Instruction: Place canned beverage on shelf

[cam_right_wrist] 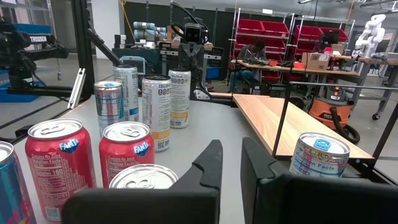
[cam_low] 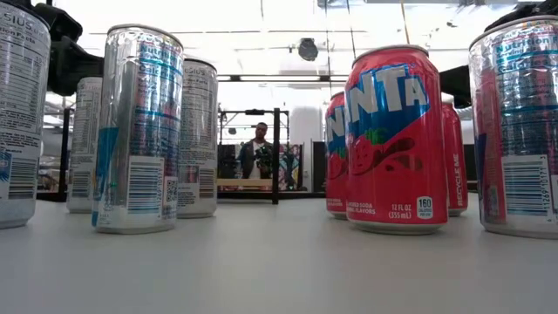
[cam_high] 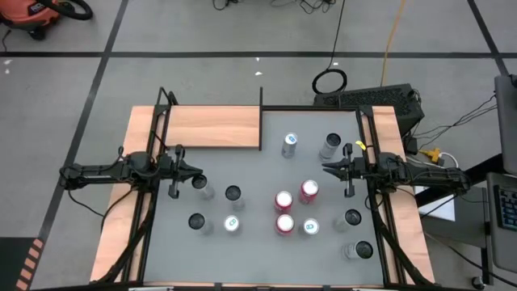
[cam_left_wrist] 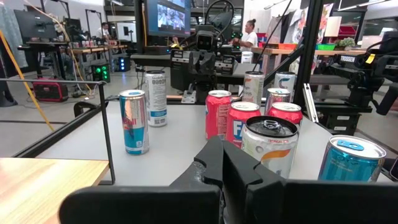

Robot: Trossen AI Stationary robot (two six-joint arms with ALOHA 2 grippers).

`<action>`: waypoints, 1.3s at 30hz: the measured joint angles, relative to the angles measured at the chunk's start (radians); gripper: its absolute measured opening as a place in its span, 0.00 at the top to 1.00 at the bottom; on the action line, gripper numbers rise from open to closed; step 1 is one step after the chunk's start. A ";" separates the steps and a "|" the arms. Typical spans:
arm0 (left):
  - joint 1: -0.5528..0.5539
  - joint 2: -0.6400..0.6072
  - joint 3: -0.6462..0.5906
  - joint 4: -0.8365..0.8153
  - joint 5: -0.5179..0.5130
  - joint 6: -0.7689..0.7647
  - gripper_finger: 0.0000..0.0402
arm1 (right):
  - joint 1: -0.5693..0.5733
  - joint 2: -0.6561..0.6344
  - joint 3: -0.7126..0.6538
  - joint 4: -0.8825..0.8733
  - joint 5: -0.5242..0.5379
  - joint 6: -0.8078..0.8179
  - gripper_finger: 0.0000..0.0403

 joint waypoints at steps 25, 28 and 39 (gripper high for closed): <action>0.000 0.000 0.000 0.000 -0.023 0.000 1.00 | 0.000 0.000 0.000 0.011 0.000 0.000 1.00; 0.000 0.000 0.000 0.000 -0.023 0.000 1.00 | 0.000 0.000 0.000 0.023 0.000 0.000 1.00; 0.000 0.000 0.000 0.001 -0.024 0.006 1.00 | 0.000 0.000 0.000 0.054 0.000 0.000 1.00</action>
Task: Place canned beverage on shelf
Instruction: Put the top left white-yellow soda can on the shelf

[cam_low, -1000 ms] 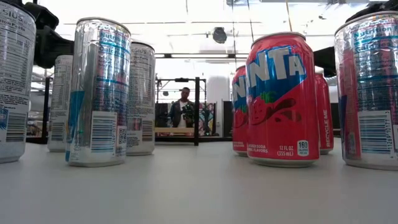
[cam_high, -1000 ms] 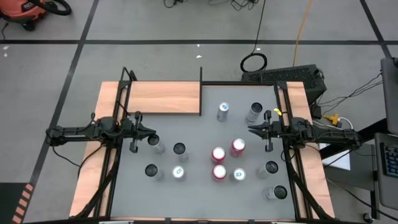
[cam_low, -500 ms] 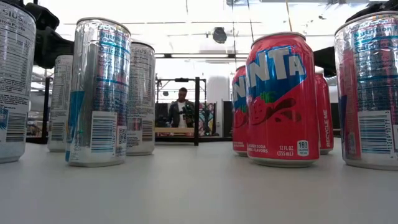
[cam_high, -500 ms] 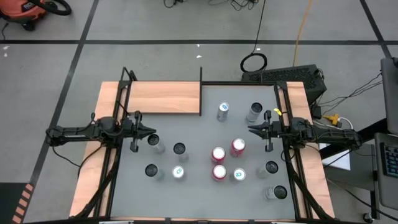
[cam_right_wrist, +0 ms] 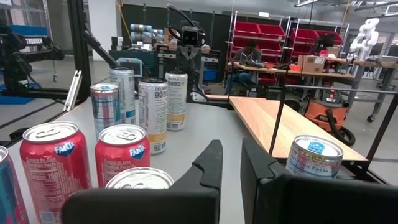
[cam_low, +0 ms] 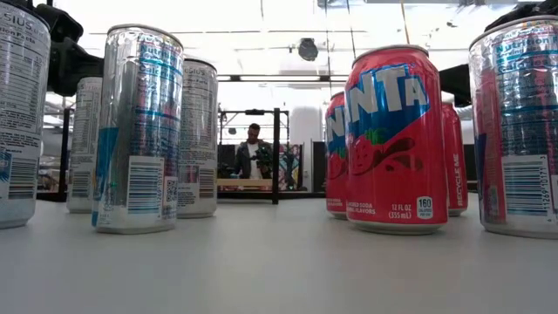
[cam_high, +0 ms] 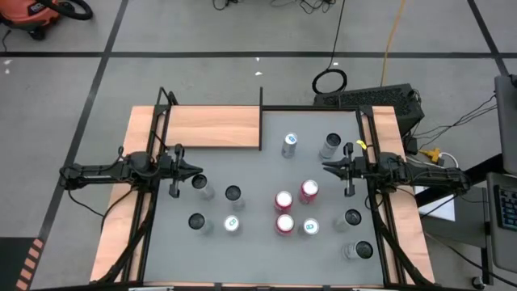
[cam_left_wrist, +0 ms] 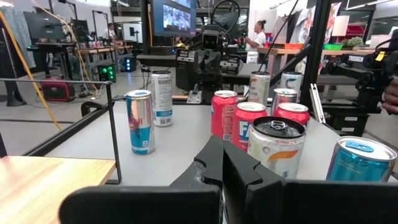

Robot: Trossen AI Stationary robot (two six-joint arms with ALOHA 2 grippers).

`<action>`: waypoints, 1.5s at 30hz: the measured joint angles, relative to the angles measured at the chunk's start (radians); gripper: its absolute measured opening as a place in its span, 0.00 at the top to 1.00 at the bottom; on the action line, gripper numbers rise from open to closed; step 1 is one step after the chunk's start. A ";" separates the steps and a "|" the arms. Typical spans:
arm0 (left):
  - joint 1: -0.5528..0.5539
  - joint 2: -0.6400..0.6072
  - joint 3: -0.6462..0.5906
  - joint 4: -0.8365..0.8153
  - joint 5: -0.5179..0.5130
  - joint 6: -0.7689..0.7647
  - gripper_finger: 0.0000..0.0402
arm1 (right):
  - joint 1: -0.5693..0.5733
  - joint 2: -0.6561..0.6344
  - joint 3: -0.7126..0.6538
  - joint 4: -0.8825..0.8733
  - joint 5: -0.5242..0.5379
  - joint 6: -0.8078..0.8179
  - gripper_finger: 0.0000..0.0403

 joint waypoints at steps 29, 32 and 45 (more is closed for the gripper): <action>0.000 0.210 0.582 -0.351 -0.057 -0.006 1.00 | 0.000 0.000 0.000 -0.006 -0.002 0.068 1.00; 0.000 0.227 0.630 -0.368 -0.057 0.016 1.00 | 0.000 0.000 0.000 -0.006 -0.003 0.069 1.00; 0.000 0.364 0.838 -0.449 -0.058 -0.006 1.00 | 0.001 0.000 0.000 -0.006 -0.077 0.163 1.00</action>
